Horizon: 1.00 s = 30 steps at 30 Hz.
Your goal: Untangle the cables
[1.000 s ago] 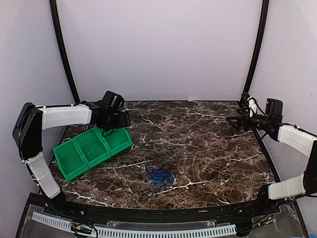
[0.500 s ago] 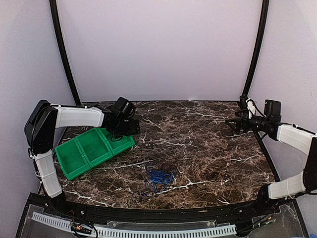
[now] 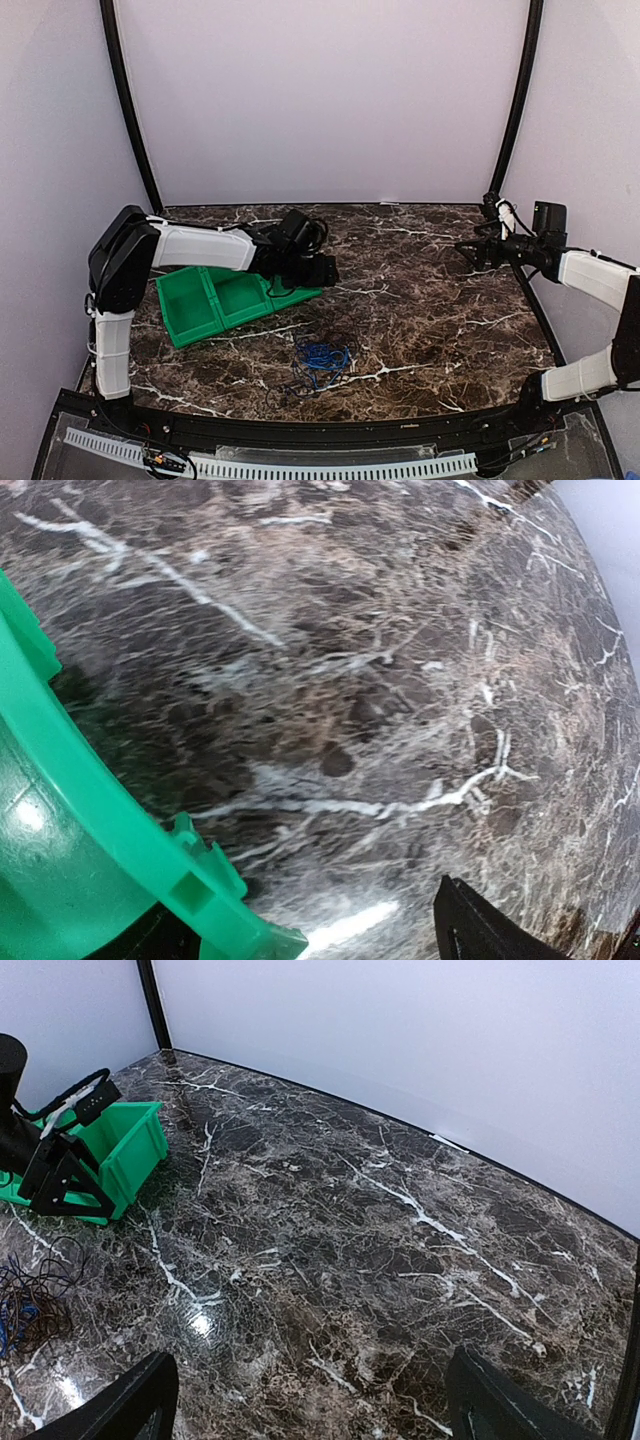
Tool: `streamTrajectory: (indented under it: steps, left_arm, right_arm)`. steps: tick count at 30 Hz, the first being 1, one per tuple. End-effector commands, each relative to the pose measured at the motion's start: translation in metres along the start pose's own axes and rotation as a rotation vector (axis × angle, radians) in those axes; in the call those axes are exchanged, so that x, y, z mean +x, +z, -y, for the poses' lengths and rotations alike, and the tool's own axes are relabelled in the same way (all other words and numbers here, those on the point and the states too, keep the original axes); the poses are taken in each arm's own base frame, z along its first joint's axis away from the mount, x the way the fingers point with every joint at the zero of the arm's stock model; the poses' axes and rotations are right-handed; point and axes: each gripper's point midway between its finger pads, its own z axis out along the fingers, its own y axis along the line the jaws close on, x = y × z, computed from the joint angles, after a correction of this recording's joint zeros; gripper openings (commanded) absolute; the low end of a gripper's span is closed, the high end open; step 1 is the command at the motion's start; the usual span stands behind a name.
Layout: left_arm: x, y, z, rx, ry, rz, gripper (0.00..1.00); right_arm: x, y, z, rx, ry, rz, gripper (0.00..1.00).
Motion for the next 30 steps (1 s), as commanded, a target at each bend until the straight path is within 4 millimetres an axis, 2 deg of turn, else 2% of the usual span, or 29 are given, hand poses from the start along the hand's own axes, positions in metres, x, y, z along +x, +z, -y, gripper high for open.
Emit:
streamTrajectory:
  steps: [1, 4, 7, 9, 11, 14, 15, 16, 17, 18, 19, 20, 21, 24, 26, 30]
  left_arm:
    - [-0.024, -0.004, 0.057, 0.138, 0.047, 0.071, 0.83]
    - [-0.018, 0.001, 0.088, 0.243, 0.087, 0.045, 0.82]
    - [-0.018, -0.007, 0.117, 0.359, 0.181, 0.056, 0.82]
    - [-0.022, -0.018, 0.127, 0.401, 0.259, 0.074, 0.82]
    - [-0.027, -0.031, 0.127, 0.389, 0.335, 0.098, 0.83]
    - [-0.027, -0.052, 0.120, 0.351, 0.415, 0.094, 0.83]
    - [-0.030, -0.070, 0.121, 0.352, 0.440, 0.105, 0.84]
    - [-0.025, -0.074, 0.115, 0.336, 0.452, 0.094, 0.84]
    - [-0.028, -0.094, 0.114, 0.336, 0.456, 0.106, 0.84]
    - [-0.020, -0.097, 0.105, 0.319, 0.464, 0.090, 0.84]
    - [-0.020, -0.116, 0.103, 0.324, 0.469, 0.100, 0.84]
    - [-0.006, -0.115, 0.090, 0.308, 0.474, 0.068, 0.83]
    - [-0.007, -0.135, 0.088, 0.315, 0.474, 0.087, 0.82]
    - [0.018, -0.159, 0.060, 0.291, 0.450, 0.074, 0.75]
    - [0.035, -0.171, 0.047, 0.302, 0.428, 0.066, 0.71]
    - [0.072, -0.183, 0.035, 0.388, 0.399, 0.017, 0.68]
  right_arm:
    - [-0.012, -0.001, 0.002, -0.003, -0.027, 0.027, 0.95]
    - [-0.012, -0.001, 0.002, -0.006, -0.024, 0.026, 0.95]
    - [-0.012, -0.001, 0.001, -0.010, -0.028, 0.027, 0.95]
    - [-0.012, -0.001, 0.000, -0.018, -0.032, 0.028, 0.95]
    - [-0.012, 0.001, -0.006, -0.036, -0.050, 0.020, 0.93]
    - [-0.017, 0.007, -0.024, -0.088, -0.093, -0.008, 0.89]
    - [-0.017, 0.010, -0.036, -0.124, -0.099, -0.029, 0.87]
    - [-0.023, 0.015, -0.051, -0.169, -0.124, -0.047, 0.84]
    - [-0.022, 0.020, -0.067, -0.215, -0.157, -0.081, 0.82]
    - [-0.018, 0.026, -0.081, -0.253, -0.188, -0.121, 0.78]
    - [-0.014, 0.032, -0.098, -0.292, -0.227, -0.161, 0.73]
    - [-0.010, 0.036, -0.112, -0.326, -0.262, -0.186, 0.69]
    - [-0.007, 0.039, -0.125, -0.356, -0.282, -0.203, 0.67]
    - [-0.003, 0.046, -0.160, -0.465, -0.318, -0.238, 0.61]
    - [0.001, 0.052, -0.180, -0.526, -0.339, -0.273, 0.57]
    - [0.009, 0.063, -0.219, -0.627, -0.397, -0.330, 0.52]
